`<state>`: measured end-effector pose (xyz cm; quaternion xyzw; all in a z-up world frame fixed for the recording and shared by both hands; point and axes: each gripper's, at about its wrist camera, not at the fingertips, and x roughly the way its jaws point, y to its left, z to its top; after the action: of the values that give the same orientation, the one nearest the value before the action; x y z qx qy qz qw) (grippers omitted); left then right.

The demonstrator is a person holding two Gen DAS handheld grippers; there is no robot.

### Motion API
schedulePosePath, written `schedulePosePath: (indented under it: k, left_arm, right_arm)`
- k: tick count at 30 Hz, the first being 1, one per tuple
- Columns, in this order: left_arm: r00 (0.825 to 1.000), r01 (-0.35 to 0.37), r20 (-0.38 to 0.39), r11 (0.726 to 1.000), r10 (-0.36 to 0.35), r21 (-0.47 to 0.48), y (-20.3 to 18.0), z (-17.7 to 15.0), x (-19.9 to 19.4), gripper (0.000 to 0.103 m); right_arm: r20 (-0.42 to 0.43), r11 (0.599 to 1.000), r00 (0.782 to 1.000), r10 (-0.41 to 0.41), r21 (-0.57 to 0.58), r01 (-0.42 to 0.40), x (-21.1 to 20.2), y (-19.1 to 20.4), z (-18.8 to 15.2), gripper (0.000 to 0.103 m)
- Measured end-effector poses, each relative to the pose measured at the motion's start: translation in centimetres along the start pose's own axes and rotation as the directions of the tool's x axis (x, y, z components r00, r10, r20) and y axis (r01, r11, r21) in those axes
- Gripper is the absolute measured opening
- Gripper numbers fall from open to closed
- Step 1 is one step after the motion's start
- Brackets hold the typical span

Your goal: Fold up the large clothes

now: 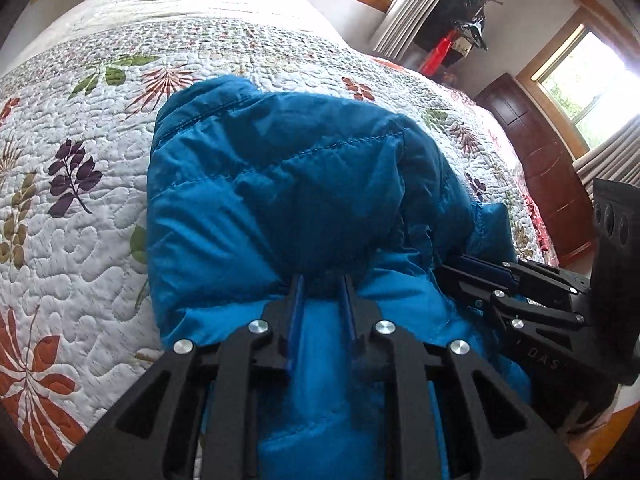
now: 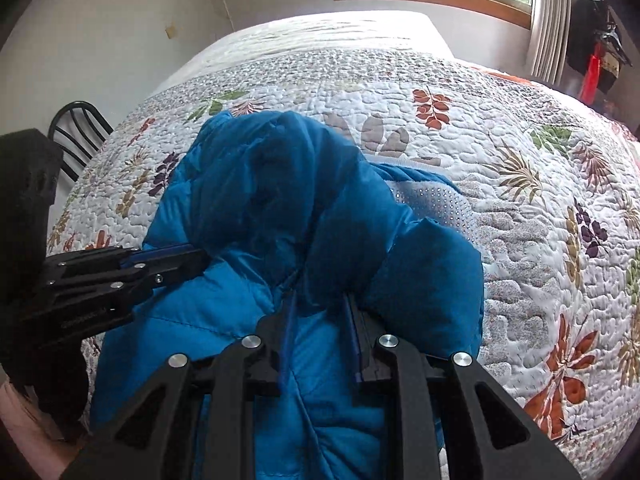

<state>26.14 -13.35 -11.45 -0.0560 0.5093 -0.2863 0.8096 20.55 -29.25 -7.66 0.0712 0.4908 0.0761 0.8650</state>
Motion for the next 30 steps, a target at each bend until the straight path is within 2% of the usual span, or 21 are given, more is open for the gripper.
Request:
schedulePosePath:
  k: [3,5,8,10,12,15,18,20,23,27,30]
  left_arm:
    - [1.000,0.027,0.009,1.000,-0.027,-0.001,0.5,-0.2,-1.6,0.022]
    - [0.999,0.038,0.027,0.999,-0.038,-0.003,1.4,-0.5,-3.2,0.052]
    - [0.999,0.025,0.038,1.000,-0.024,-0.006,3.3,-1.1,-4.4,0.064]
    - [0.998,0.066,0.007,0.997,-0.066,-0.031,4.9,-1.7,-4.1,0.069]
    - [0.993,0.112,-0.016,0.992,-0.114,-0.064,6.3,-2.1,-3.4,0.071]
    - [0.973,0.224,-0.024,0.968,-0.228,-0.115,8.2,-2.7,-2.5,0.075]
    - [0.939,0.331,-0.053,0.934,-0.340,-0.132,8.4,-3.1,-1.1,0.079]
    - [0.926,0.361,-0.067,0.924,-0.371,-0.127,8.0,-3.1,-0.1,0.088]
    - [0.905,0.405,-0.081,0.904,-0.418,-0.138,7.7,-3.0,1.6,0.093]
    - [0.864,0.480,-0.077,0.860,-0.497,-0.172,7.9,-3.0,3.2,0.092]
    - [0.870,0.482,-0.046,0.865,-0.492,-0.138,7.2,-3.1,2.8,0.081]
  right_arm:
    - [0.043,0.999,0.998,0.039,0.012,-0.040,-2.4,-0.4,-0.1,0.029]
    - [0.092,0.998,0.994,0.051,0.020,-0.053,-4.3,-1.0,-0.4,0.054]
    - [0.123,0.996,0.991,0.055,0.056,-0.063,-6.2,-2.4,-1.2,0.077]
    - [0.097,0.993,0.992,0.075,0.078,-0.083,-6.0,-3.4,-1.8,0.082]
    - [0.058,0.986,0.992,0.114,0.114,-0.120,-4.9,-4.6,-2.6,0.082]
    - [0.025,0.964,0.981,0.194,0.182,-0.195,-2.7,-6.4,-4.0,0.084]
    - [0.020,0.924,0.956,0.292,0.252,-0.287,-0.6,-7.7,-5.1,0.089]
    - [0.029,0.905,0.942,0.335,0.268,-0.330,0.4,-8.0,-5.4,0.093]
    - [0.041,0.885,0.923,0.383,0.272,-0.379,1.6,-8.2,-5.6,0.097]
    - [0.084,0.843,0.886,0.456,0.279,-0.461,2.7,-8.7,-5.9,0.097]
    - [0.124,0.825,0.865,0.485,0.263,-0.500,2.5,-8.6,-6.2,0.083]
